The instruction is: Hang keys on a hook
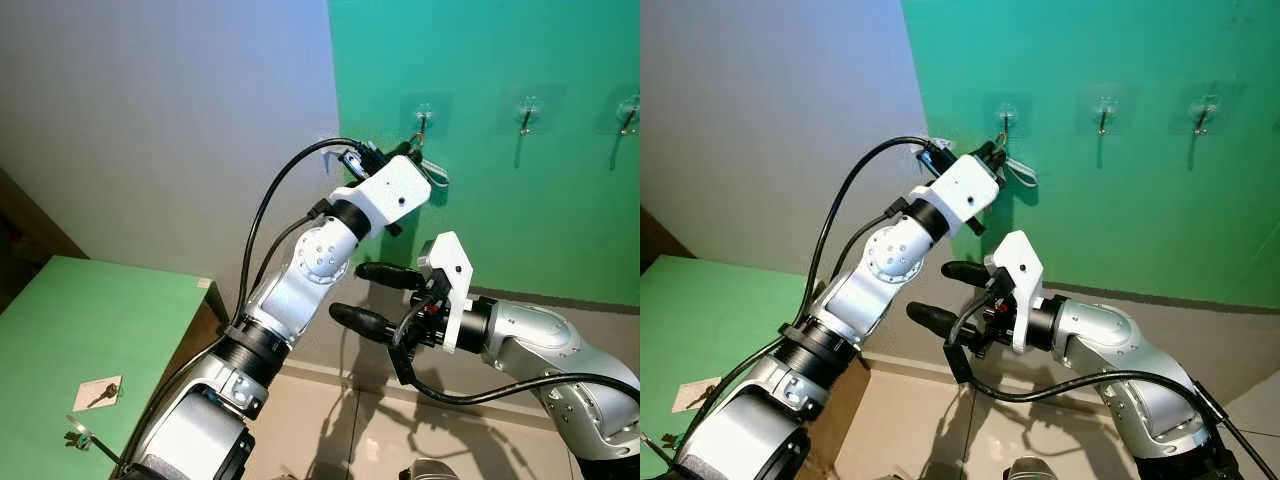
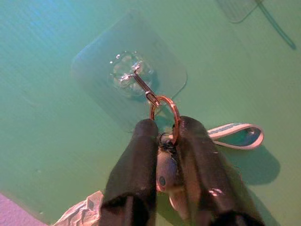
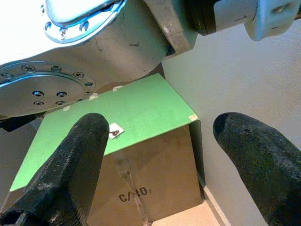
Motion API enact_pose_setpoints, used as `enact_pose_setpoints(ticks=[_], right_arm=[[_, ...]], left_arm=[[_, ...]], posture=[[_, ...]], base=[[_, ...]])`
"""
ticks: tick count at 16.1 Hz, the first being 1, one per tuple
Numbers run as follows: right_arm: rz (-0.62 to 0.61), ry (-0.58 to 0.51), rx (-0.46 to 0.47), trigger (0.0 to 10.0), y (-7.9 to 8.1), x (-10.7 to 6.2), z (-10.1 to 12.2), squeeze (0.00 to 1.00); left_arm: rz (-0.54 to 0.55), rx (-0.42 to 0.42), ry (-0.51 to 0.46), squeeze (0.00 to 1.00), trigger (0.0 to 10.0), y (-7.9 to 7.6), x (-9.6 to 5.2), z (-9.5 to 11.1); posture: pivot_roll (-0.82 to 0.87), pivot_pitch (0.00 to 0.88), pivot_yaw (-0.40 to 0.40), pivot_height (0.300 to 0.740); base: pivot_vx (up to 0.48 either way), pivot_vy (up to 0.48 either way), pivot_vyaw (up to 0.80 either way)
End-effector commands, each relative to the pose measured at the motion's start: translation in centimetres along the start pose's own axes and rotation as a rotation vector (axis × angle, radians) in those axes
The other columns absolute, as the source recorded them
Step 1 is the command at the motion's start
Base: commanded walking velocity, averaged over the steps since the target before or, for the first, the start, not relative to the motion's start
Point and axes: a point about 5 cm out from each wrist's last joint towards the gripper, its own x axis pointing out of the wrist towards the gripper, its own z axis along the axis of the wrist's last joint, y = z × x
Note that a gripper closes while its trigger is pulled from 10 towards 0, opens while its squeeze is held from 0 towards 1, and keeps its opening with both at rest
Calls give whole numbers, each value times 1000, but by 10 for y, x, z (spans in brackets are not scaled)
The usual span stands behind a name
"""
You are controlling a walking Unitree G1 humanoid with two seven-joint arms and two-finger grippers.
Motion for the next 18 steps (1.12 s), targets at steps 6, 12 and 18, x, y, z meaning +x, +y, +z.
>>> enact_pose_setpoints(ticks=[6, 12, 18], right_arm=[[26, -4, 4, 10000, 3, 3, 1, 0], [26, -1, 3, 10000, 2, 3, 2, 0], [29, 0, 2, 10000, 2, 4, 2, 0]], left_arm=[[-42, -11, 52, 1000, 10000, -2, -1, -8], [-62, -25, 58, 1000, 10000, -4, 0, -6], [-33, -16, 56, 1000, 10000, 5, -1, -4]], posture=[[-302, 21, 160, 736], [-302, 24, 157, 736], [-294, 25, 153, 736]], base=[[0, 0, 0], [0, 0, 0], [0, 0, 0]])
